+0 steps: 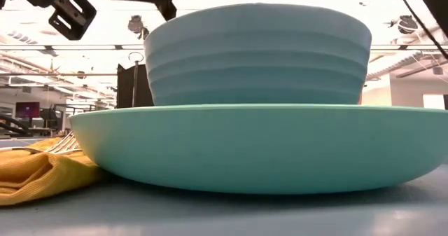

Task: Set up tray
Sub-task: Adjust the fork on the napkin

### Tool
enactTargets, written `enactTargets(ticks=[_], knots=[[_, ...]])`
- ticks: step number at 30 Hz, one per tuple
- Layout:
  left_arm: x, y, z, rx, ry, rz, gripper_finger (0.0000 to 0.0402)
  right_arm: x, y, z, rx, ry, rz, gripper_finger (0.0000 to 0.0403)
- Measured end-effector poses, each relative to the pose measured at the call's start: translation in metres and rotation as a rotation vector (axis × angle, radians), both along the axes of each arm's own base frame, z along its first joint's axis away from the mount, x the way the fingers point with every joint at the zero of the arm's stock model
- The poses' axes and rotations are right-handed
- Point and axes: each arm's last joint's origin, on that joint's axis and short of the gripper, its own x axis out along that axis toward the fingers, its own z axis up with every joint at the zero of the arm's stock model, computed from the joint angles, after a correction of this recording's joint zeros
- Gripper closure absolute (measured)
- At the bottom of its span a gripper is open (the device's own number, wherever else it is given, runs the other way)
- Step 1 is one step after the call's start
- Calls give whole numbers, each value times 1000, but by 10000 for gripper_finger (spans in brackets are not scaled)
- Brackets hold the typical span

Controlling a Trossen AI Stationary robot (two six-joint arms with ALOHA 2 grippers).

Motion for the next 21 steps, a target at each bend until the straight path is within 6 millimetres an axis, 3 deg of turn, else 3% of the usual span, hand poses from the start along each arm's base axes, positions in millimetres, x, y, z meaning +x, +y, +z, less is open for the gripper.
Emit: enactTargets(ticks=[5, 11, 16, 21], knots=[[1, 3, -1, -25, 26, 79, 364, -25, 39, 15, -89, -49, -41, 403], [6, 12, -7, -38, 93, 151, 396, -77, 72, 20, -108, -143, -97, 403], [11, 29, -23, -70, 275, 261, 398, -127, 84, 16, -106, -239, -118, 403], [16, 50, -34, -85, 404, 355, 399, -167, 78, 13, -51, -345, -157, 403]])
